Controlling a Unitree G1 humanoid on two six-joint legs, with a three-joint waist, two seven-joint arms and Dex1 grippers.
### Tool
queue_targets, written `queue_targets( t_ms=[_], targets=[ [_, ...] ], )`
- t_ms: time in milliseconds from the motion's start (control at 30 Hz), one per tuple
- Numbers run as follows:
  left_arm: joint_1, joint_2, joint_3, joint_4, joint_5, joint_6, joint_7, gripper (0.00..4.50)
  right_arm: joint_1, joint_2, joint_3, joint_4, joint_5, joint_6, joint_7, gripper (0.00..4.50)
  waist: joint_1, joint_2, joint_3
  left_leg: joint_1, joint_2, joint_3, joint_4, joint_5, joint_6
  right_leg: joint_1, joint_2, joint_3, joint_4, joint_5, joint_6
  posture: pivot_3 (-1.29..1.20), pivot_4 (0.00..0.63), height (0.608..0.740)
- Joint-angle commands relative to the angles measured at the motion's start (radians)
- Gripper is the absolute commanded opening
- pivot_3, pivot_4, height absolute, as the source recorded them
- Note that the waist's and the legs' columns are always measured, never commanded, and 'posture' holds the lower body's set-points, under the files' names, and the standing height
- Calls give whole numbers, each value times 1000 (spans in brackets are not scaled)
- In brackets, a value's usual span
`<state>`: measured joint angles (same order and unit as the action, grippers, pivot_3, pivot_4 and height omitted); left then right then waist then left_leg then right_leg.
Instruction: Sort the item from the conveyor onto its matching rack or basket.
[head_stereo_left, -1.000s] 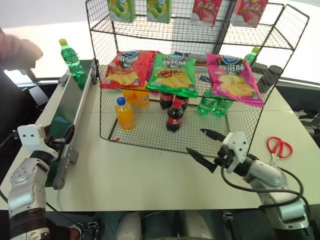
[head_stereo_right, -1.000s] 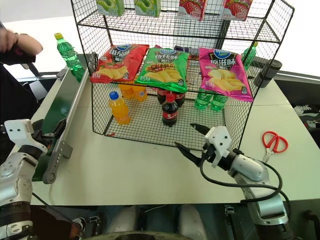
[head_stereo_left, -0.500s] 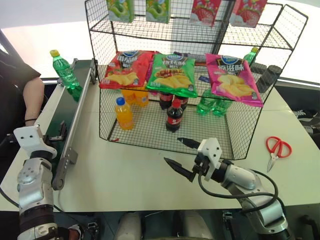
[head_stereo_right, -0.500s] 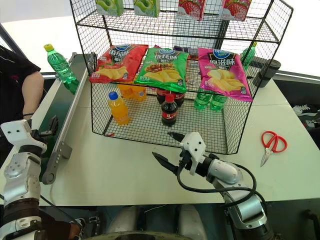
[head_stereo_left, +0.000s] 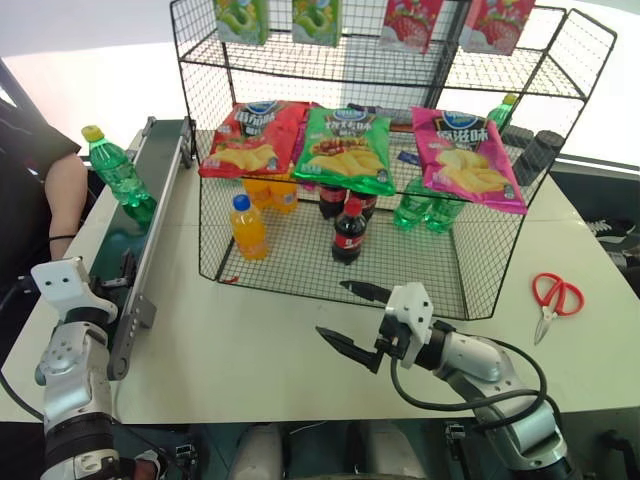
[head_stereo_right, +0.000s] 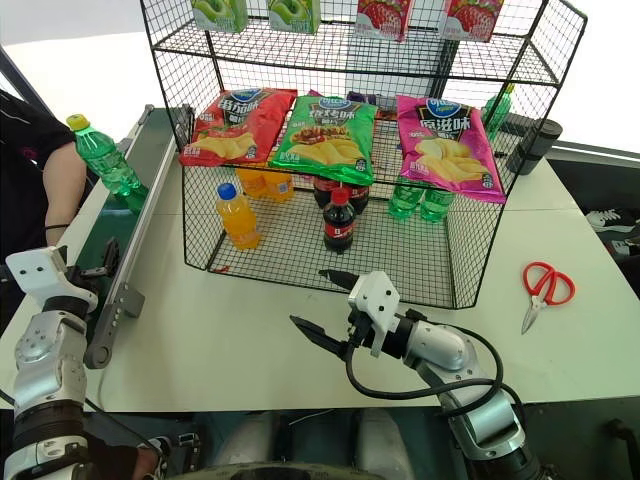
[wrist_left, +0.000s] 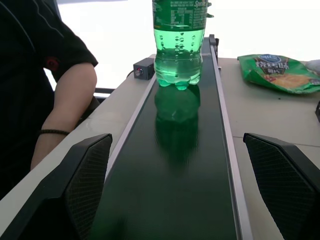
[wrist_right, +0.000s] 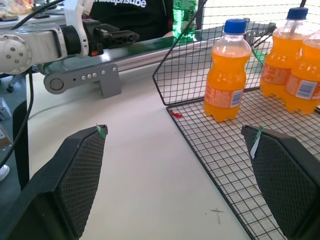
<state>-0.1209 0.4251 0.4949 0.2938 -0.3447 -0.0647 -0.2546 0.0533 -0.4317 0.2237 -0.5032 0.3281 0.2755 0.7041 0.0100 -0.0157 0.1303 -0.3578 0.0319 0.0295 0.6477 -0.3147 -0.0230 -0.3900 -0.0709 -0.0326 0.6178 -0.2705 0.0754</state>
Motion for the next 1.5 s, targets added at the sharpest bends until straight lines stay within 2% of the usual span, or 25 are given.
queue_targets(
  t_ms=[33, 1000, 1100, 1133, 1167, 1300, 1500],
  targets=[
    [-10, 6, 24, -6, -10, -31, 1, 4500, -8, 7, -1, -14, 8, -27, 8, 4465, 0, 0, 0, 0, 0, 0, 0, 0, 0, 0, 0, 0, 0, 0, 0, 0, 150, 740],
    [-42, 22, 30, 63, -4, -85, 46, 4500, -29, 6, 0, 1, 32, -3, 38, 4465, -1, 0, 0, -1, 0, 0, -2, 0, 0, -1, -2, 0, -1, -1, -1, 0, 150, 740],
    [-39, 10, 29, 46, -26, -87, 25, 3678, -29, 5, -1, 0, 34, -2, 41, 4500, 0, 0, 0, -1, 0, 0, -2, 0, 0, -1, -2, 0, -2, -1, -1, 0, 150, 740],
    [-37, 8, 29, 43, -26, -87, 24, 3198, -28, 4, -1, 0, 34, -1, 42, 4500, 1, 0, 0, -1, 0, 0, -2, 0, 0, -1, -2, 0, -2, -1, -1, 0, 150, 740],
    [-34, 7, 28, 41, -26, -88, 25, 2912, -28, 4, -2, 0, 35, -1, 43, 4500, 1, 0, 0, -1, 0, 0, -2, 0, 0, -1, -2, 0, -2, -1, -1, 0, 150, 740],
    [-24, 13, 30, 14, -33, -93, 13, 2891, -30, 3, -4, 1, 38, 2, 46, 4500, 1, 0, 0, -1, -1, 0, -2, 0, 0, -1, -3, 0, -2, -1, -2, 0, 150, 740],
    [-40, 75, 35, -131, -113, -34, -85, 2891, -40, -9, -17, 7, 43, 2, 55, 4500, -1, -5, 0, -5, -1, 0, -2, 0, -1, -4, -3, -1, -2, -1, -2, 0, 150, 740]
  ],
)
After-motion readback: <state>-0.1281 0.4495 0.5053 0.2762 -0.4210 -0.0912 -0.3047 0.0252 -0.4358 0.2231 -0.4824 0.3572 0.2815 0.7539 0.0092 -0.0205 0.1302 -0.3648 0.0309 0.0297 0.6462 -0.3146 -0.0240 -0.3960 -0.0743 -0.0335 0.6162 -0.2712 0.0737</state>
